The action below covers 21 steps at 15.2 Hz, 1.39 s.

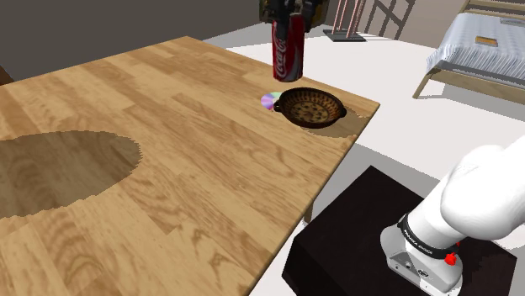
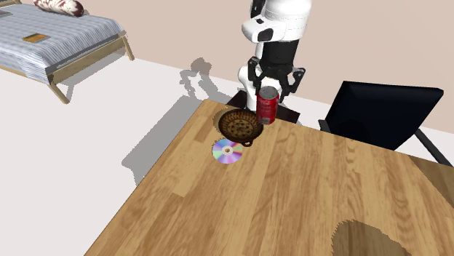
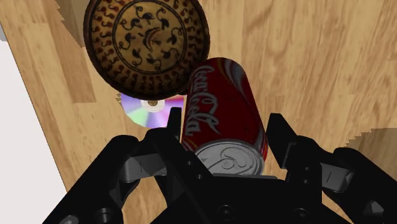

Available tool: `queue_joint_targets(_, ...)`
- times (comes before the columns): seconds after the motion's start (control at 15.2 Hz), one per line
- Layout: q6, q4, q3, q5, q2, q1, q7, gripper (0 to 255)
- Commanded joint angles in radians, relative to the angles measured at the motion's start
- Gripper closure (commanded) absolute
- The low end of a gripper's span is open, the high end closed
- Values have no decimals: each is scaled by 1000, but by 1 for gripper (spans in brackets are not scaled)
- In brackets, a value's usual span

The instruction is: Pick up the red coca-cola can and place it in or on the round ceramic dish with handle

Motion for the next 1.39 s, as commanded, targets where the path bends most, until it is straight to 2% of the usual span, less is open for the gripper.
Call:
queue_joint_targets(0.0,-13,-38,-39,8,-50,-14,-55,255)
queue_joint_targets(0.33,-45,-102,-134,0,-139,-43,-181,255)
queue_joint_targets(1.32,158,-405,-135,15,-240,-35,-199,255)
